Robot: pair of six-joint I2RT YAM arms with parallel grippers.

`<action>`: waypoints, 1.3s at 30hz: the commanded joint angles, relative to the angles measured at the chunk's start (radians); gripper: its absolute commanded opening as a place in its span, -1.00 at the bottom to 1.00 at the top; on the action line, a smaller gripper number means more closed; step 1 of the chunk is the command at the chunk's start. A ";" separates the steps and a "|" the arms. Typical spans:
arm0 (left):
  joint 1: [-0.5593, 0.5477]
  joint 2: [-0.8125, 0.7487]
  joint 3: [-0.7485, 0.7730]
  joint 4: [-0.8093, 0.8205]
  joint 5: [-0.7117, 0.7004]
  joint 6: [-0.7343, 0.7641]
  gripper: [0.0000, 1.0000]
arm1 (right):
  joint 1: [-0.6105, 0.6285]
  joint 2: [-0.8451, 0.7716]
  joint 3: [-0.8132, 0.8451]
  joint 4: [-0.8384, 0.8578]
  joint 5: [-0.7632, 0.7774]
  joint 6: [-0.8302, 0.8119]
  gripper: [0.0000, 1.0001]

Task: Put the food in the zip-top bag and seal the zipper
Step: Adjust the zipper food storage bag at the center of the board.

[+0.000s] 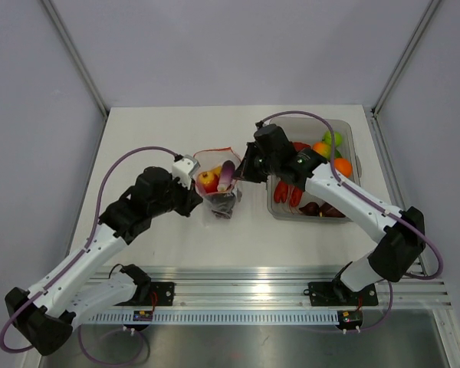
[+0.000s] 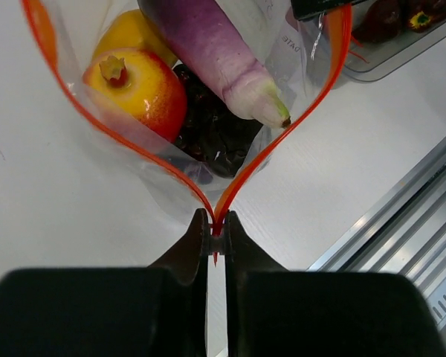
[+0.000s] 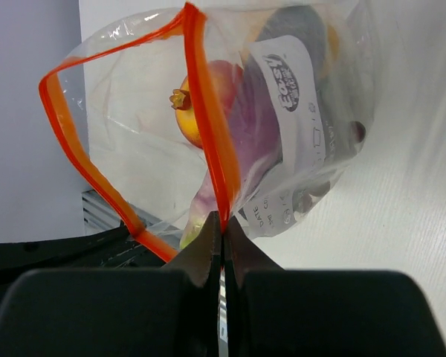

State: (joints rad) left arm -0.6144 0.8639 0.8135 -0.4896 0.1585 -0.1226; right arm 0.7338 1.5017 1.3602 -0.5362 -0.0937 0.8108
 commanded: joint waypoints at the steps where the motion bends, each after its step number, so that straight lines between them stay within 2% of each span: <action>1: -0.004 0.030 0.137 0.007 -0.019 0.043 -1.00 | 0.013 0.011 0.160 -0.027 0.054 -0.051 -1.00; 5: -0.002 0.046 0.359 -0.020 -0.024 0.104 -1.00 | 0.013 0.002 0.298 -0.096 0.118 -0.100 -1.00; 8: -0.002 0.031 0.406 -0.004 0.009 0.117 -1.00 | 0.013 -0.030 0.310 -0.093 0.153 -0.110 -1.00; 10: -0.002 0.021 0.389 0.003 0.025 0.141 -1.00 | 0.013 -0.044 0.275 -0.082 0.163 -0.110 -0.99; 15: -0.002 0.038 0.215 0.039 0.047 0.127 -1.00 | 0.013 -0.044 0.059 -0.007 0.109 -0.075 -0.94; 19: -0.002 0.078 0.173 0.008 0.113 0.098 -1.00 | 0.013 -0.060 -0.052 0.016 0.077 -0.071 -0.35; 20: -0.002 0.080 0.170 0.005 0.122 0.097 -1.00 | 0.012 -0.078 -0.059 0.004 0.084 -0.084 -0.04; 21: -0.002 0.077 0.165 0.005 0.136 0.097 -1.00 | 0.013 -0.084 -0.055 -0.011 0.128 -0.100 0.14; 23: -0.002 0.061 0.151 0.011 0.147 0.098 -1.00 | 0.013 -0.084 -0.011 -0.065 0.169 -0.157 0.30; 27: -0.002 0.037 0.144 0.010 0.153 0.097 -1.00 | 0.013 -0.043 0.098 -0.168 0.273 -0.272 0.37; 32: -0.002 0.027 0.144 -0.001 0.154 0.095 -1.00 | 0.012 0.040 0.212 -0.257 0.305 -0.386 0.38; 34: -0.002 0.023 0.144 -0.007 0.156 0.100 -1.00 | 0.012 0.083 0.240 -0.289 0.324 -0.426 0.47; 39: -0.002 0.023 0.150 -0.018 0.158 0.110 -1.00 | -0.039 0.146 0.281 -0.294 0.230 -0.484 0.48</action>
State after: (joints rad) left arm -0.6151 0.9112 0.9455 -0.5491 0.2859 -0.0231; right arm 0.7284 1.6165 1.6001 -0.7849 0.1638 0.4061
